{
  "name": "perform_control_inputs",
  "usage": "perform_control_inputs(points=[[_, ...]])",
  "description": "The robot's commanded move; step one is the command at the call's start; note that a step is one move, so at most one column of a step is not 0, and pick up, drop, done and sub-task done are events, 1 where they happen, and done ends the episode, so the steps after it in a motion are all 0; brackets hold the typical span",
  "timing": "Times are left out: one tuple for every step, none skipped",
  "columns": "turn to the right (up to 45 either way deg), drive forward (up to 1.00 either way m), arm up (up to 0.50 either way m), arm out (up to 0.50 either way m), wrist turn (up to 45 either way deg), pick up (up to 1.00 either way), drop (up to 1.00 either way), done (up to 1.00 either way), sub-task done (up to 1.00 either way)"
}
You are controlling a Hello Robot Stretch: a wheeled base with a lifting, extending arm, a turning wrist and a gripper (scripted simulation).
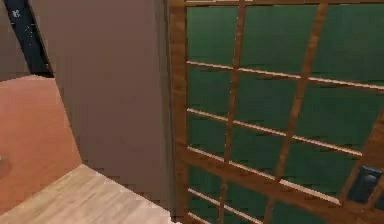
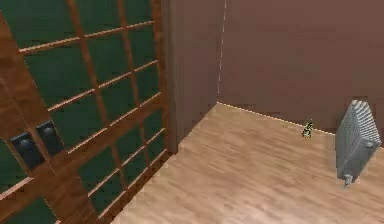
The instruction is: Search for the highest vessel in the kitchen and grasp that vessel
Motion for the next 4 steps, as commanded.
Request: perform_control_inputs(points=[[-21.0, 0.0, 0.0, 0.0, 0.0, 0.0, 0.0, 0.0, 0.0], [0.0, 0.75, 0.0, 0.0, 0.0, 0.0, 0.0, 0.0, 0.0], [-45.0, 0.0, 0.0, 0.0, 0.0, 0.0, 0.0, 0.0, 0.0], [-24.0, 0.0, 0.0, 0.0, 0.0, 0.0, 0.0, 0.0, 0.0]])
